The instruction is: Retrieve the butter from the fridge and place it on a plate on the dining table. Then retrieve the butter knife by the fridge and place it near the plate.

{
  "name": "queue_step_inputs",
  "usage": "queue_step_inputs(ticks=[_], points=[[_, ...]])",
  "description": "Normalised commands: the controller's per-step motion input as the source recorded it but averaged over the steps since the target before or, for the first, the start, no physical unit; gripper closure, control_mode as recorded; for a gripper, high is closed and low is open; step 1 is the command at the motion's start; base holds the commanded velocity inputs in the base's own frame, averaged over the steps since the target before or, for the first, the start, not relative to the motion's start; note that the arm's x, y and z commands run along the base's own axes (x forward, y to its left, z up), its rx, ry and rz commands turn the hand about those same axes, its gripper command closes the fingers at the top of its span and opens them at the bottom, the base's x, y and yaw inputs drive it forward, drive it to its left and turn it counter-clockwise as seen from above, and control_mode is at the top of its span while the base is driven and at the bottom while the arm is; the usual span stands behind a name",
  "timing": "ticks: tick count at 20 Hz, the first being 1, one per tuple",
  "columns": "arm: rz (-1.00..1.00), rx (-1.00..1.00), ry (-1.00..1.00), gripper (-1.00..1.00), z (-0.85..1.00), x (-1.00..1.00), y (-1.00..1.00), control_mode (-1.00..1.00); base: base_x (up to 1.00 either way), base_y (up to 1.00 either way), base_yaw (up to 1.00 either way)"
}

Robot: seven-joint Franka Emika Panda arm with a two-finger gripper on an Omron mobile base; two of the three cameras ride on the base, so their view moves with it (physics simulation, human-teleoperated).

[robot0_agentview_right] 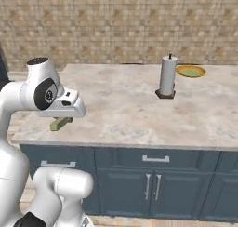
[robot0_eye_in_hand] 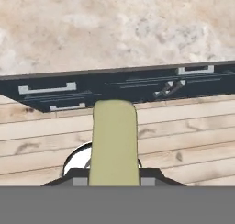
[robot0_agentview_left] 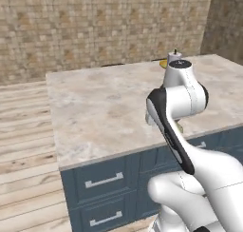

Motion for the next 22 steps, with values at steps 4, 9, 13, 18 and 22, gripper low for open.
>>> queue_step_inputs(ticks=[4, 9, 13, 18, 22], points=[[0.00, 0.00, 0.00, 1.00, 0.00, 0.00, 0.00, 1.00, 0.17, -0.27, -0.45], [0.00, 0.00, 0.00, 1.00, 0.00, 0.00, 0.00, 1.00, 0.49, -0.35, -0.27], [0.00, 0.00, 0.00, 1.00, 0.00, 0.00, 0.00, 1.00, 0.35, -0.90, -0.15], [0.00, 0.00, 0.00, 1.00, 0.00, 0.00, 0.00, 1.00, 0.30, -1.00, -0.08], [0.00, 0.00, 0.00, 1.00, 0.00, 0.00, 0.00, 1.00, 0.44, -1.00, -0.07]])
